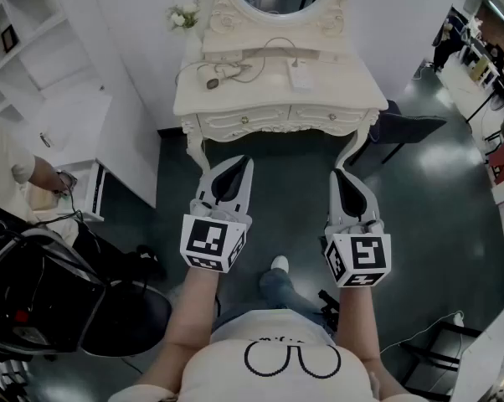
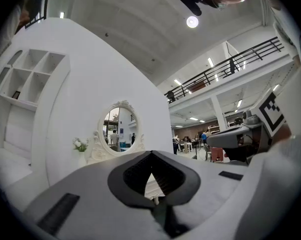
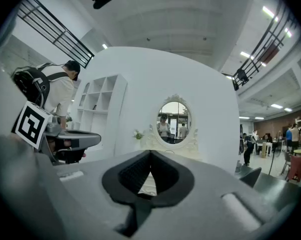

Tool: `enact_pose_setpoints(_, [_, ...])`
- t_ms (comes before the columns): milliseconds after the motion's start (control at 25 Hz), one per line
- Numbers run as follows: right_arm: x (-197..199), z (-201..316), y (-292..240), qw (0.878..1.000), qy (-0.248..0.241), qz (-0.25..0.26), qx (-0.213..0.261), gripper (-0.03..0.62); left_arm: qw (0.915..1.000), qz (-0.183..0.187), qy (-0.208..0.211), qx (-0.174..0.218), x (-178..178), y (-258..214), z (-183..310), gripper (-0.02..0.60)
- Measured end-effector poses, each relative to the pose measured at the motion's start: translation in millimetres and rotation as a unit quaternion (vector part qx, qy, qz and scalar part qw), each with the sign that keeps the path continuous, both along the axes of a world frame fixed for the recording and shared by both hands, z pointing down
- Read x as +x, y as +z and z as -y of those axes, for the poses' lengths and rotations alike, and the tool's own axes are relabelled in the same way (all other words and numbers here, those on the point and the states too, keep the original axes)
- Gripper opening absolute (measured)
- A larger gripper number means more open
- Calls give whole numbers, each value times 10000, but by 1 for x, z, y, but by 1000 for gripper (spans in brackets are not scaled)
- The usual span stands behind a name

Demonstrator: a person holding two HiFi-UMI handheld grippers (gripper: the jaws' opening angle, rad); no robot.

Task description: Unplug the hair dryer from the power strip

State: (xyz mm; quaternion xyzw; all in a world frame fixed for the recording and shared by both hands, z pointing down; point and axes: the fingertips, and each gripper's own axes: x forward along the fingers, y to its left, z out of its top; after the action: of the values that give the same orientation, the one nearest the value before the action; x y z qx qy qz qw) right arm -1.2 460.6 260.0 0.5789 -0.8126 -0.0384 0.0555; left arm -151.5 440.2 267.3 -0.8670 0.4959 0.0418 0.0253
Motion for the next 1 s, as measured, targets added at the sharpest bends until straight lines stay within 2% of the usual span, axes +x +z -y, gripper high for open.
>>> enact_pose_setpoints(160, [31,51,-1,10000,-68,42,-13,-2,9999,96,-39,-20,31,-1,49,-2])
enact_pose_setpoints(440, [83,142,-1,9992,-334,198,-39,-2,9996,-89,-282,5,75,-7,133,-2])
enact_pose_setpoints(680, [98,188,20,9979,-558,199,-256,0,9995,-110,-176,-230,102,7,181,-2])
enact_pose_setpoints(1000, [111,271,31,9981,-481,250,-289,0,9983,-346,27,-467,118,22,275,-2])
